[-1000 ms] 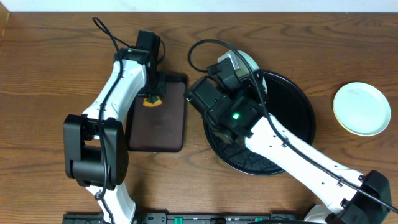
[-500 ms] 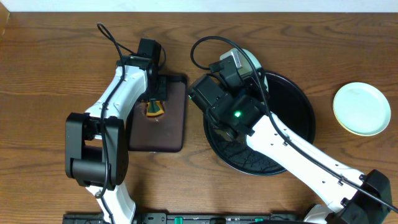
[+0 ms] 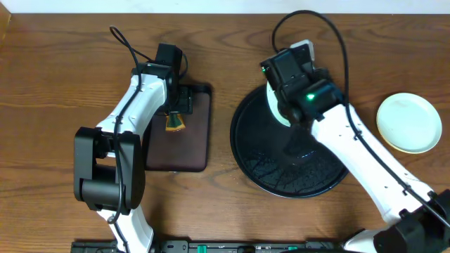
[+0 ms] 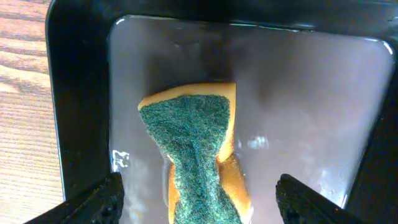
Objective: Clean dirty plates on tray and stack at the side
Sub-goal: 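Tilt and lift the pale green plate with the right gripper, then carry the plate right and stack it on the plate pile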
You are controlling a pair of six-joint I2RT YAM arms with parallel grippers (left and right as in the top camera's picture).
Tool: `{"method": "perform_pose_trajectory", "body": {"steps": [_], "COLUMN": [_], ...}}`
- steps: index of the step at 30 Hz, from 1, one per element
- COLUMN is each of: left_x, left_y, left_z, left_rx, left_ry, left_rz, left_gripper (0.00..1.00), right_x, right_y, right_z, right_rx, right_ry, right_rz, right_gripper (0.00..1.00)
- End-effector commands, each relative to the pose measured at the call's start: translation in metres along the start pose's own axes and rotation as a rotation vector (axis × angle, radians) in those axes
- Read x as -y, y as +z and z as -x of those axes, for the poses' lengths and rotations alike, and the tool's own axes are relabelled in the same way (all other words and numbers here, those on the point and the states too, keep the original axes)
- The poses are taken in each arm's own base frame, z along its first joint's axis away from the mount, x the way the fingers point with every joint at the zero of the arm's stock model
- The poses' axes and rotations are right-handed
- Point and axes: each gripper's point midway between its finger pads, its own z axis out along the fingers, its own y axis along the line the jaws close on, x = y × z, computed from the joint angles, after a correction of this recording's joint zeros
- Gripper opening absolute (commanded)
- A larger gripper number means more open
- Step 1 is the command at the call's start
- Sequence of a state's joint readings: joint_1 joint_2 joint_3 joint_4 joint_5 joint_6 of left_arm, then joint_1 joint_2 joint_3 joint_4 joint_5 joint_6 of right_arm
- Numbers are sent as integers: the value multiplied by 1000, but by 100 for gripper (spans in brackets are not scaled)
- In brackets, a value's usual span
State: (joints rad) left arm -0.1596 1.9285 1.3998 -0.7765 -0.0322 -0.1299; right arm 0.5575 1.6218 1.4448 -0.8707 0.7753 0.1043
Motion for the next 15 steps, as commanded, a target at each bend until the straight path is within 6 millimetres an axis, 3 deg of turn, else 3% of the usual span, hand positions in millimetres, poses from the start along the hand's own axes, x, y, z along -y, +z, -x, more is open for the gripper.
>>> {"method": "perform_pose_trajectory", "body": {"steps": [1,3,8,11,15], "left_x": [-2,-2,-2,-2,-2], "left_y": [6,6,6,6,6], "left_z": [-3,-3,-3,-3,-3], "left_rx": [-15,-15,-15,-15,-15], "left_ry": [6,6,6,6,6], "left_rz": [9,9,9,9,9], "left_gripper": [79,79,80,80,80], "right_x": [0,8,16,53,121], "right_y": [-25,-18,20,52,82], "right_z": [13,9,-7,-31,-74], "right_rx": [67,39,-98,-208,-306], "right_ry": [-7,108,327,511,740], "right_rz": [34,32,265,381,329], "right_gripper": [1,1,1,1,1]}}
